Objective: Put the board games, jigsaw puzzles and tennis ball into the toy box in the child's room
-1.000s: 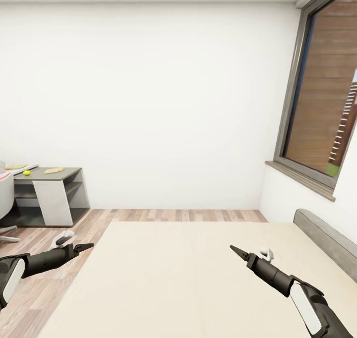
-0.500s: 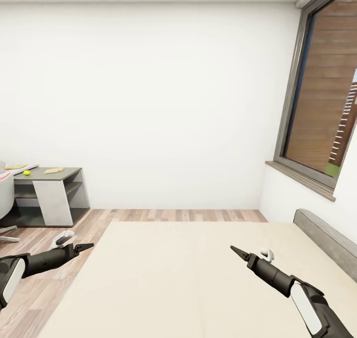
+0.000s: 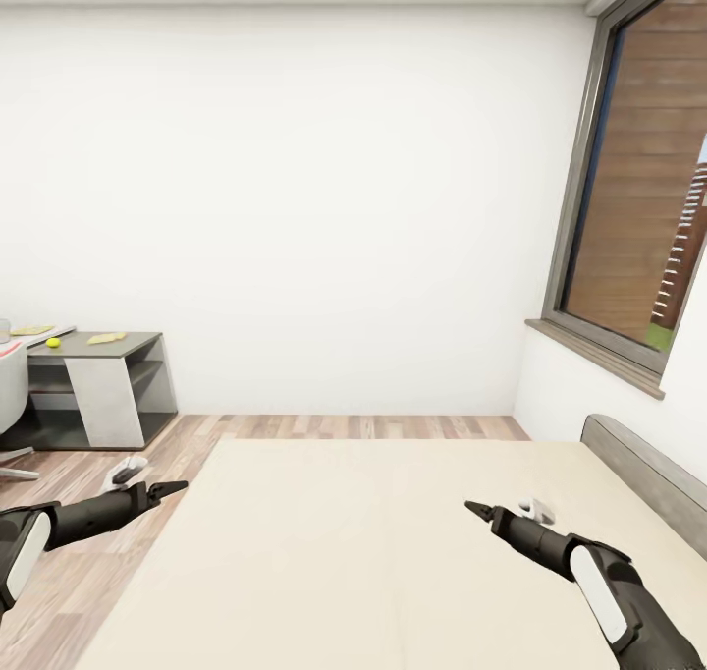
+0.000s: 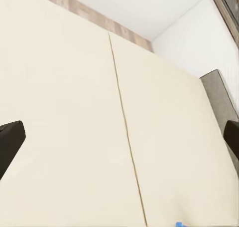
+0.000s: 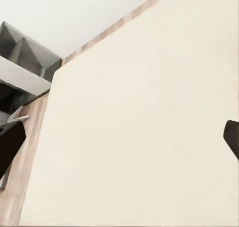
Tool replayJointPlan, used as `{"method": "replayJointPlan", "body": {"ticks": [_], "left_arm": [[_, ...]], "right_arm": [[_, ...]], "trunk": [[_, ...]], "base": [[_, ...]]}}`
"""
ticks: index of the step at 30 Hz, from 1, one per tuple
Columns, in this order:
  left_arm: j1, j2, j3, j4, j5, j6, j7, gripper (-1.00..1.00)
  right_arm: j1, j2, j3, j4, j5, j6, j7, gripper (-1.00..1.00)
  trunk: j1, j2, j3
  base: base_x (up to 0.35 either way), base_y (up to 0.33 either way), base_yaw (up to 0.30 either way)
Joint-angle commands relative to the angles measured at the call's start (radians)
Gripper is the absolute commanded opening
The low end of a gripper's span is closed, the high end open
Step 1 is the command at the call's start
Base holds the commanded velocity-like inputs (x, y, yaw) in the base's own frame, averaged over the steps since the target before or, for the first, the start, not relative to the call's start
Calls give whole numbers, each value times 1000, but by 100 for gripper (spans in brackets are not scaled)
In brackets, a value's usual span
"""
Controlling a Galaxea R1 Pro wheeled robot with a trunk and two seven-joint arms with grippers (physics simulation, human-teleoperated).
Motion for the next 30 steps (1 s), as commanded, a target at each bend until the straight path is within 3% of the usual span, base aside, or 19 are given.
{"method": "replayJointPlan", "body": {"ticks": [1, 7, 12, 20, 30], "left_arm": [[-1, 0, 1, 0, 2, 5, -11, 100], [0, -3, -12, 0, 2, 8, -80, 100], [0, -5, -48, 0, 2, 9, -176, 100], [1, -10, -79, 0, 0, 12, -331, 100], [6, -17, -88, 1, -2, 29, -466, 100]], "right_arm": [[-3, 0, -2, 0, 3, 23, -24, 100], [-8, 2, -2, 3, 30, 83, -163, 100], [-8, 2, 0, 8, 40, 99, -253, 100], [-8, 4, 6, 89, 45, 99, -290, 100], [-8, 6, 137, 152, 49, 66, -301, 100]], "trunk": [[0, -1, -2], [0, -1, -2], [0, -1, -2], [0, -1, -4], [0, -1, -18]], "base": [[0, 0, 0], [0, 0, 0], [0, 0, 0], [0, 0, 0], [0, 0, 0]]}}
